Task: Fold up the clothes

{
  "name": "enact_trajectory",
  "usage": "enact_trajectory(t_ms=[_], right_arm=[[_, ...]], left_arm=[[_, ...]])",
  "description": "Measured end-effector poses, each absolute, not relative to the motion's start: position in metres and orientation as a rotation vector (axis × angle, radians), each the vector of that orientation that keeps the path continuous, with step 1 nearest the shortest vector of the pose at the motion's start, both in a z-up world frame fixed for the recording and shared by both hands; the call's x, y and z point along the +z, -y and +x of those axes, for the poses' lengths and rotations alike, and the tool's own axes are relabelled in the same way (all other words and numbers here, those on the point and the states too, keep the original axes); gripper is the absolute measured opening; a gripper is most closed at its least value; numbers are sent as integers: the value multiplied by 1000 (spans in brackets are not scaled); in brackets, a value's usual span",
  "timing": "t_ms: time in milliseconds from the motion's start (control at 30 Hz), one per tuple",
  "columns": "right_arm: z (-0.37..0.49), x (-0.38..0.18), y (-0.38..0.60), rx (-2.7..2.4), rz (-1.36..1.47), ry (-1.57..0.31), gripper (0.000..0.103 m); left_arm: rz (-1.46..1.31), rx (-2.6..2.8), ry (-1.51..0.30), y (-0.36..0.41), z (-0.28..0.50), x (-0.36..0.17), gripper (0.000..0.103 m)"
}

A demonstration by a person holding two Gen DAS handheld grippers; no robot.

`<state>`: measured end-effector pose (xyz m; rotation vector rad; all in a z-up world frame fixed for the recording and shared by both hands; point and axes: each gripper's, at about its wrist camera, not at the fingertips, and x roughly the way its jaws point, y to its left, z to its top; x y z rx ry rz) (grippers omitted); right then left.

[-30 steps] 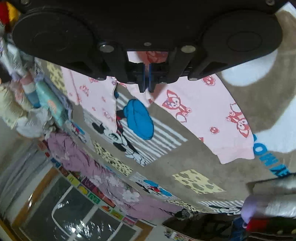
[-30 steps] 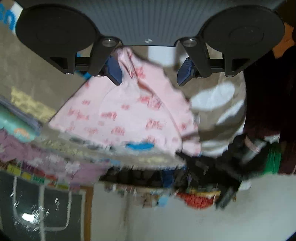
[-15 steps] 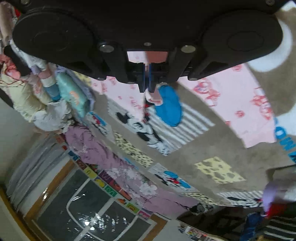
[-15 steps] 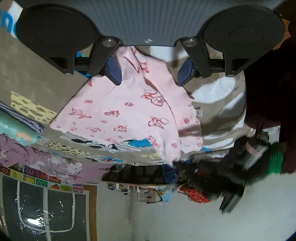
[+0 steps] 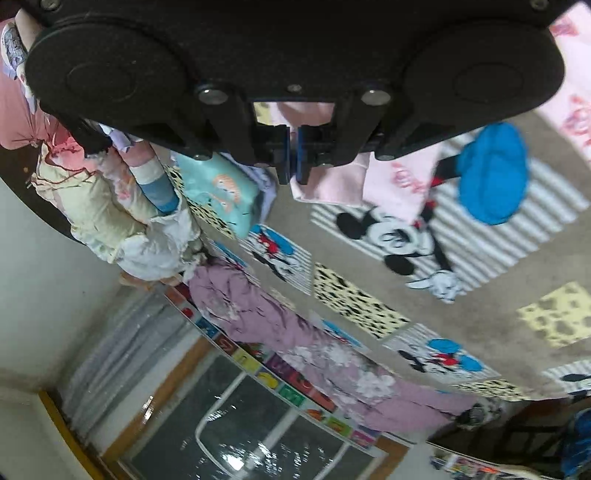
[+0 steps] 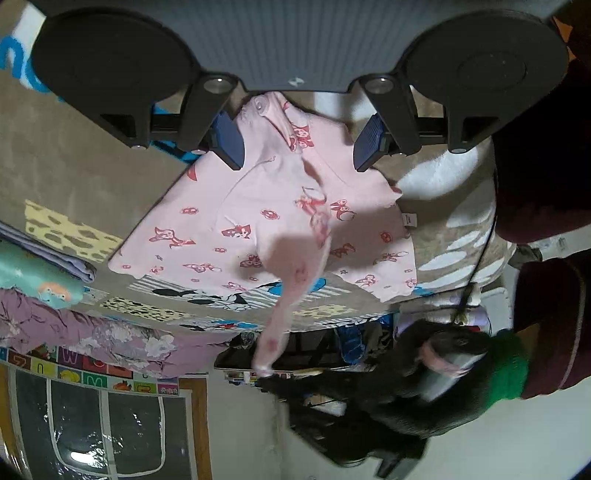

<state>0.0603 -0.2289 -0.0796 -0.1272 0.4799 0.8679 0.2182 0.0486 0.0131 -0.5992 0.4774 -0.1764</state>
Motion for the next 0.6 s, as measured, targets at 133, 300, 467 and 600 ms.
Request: enact_trajectory(t_ms=[133,300,467,600], right_arm=[[64,-80,235,895,-75,-500,65],[66,-81,239,911,-48,-516,65],[64,-81,238,926,-56,-519,66],[66,-81,239,926,-49,-526,66]], left_arm=[[-601,-192,-488,-32,245,12,0],[-580,-203,-518,-15,274,5,0],[-539,-203,-556,4,297,-8,0],[-493,-165,-589,16,311,-21,0]])
